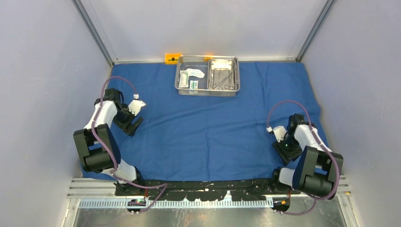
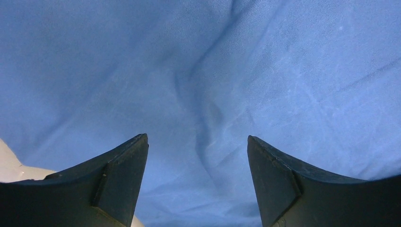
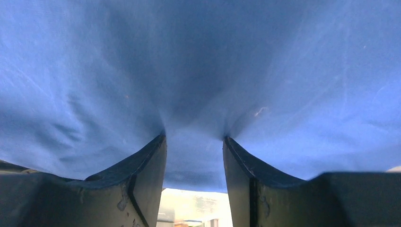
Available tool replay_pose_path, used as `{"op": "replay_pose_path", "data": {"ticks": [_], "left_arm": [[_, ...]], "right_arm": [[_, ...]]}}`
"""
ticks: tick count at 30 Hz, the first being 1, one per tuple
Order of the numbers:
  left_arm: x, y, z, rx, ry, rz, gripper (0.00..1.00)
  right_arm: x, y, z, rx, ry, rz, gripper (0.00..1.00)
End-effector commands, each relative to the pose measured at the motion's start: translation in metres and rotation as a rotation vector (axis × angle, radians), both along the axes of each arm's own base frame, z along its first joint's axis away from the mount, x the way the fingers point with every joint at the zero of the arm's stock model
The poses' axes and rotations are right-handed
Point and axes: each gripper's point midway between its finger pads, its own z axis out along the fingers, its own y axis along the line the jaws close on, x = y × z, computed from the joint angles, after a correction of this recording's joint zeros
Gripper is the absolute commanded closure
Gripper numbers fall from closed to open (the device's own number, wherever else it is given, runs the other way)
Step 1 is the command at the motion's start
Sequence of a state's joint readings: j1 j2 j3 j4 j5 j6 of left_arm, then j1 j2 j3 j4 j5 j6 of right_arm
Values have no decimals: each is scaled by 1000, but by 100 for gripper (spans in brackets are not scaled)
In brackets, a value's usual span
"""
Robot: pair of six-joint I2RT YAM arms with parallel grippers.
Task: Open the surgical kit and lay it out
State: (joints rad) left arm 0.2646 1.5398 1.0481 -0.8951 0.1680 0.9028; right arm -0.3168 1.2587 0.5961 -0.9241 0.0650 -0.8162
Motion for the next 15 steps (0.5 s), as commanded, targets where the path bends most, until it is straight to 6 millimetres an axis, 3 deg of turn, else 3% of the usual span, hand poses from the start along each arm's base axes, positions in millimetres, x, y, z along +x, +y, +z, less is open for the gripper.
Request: {"op": "replay_pose_path", "data": {"ticks": [1, 4, 10, 15], "left_arm": [[8, 7, 3, 28, -48, -18, 21], [11, 6, 7, 26, -71, -18, 21], [27, 2, 20, -10, -152, 73, 20], [44, -3, 22, -64, -193, 153, 20]], "right_arm": [[-9, -10, 8, -55, 11, 57, 48], [-4, -8, 18, -43, -30, 39, 48], [65, -1, 58, 67, -374, -201, 44], [117, -30, 57, 44, -550, -358, 38]]}}
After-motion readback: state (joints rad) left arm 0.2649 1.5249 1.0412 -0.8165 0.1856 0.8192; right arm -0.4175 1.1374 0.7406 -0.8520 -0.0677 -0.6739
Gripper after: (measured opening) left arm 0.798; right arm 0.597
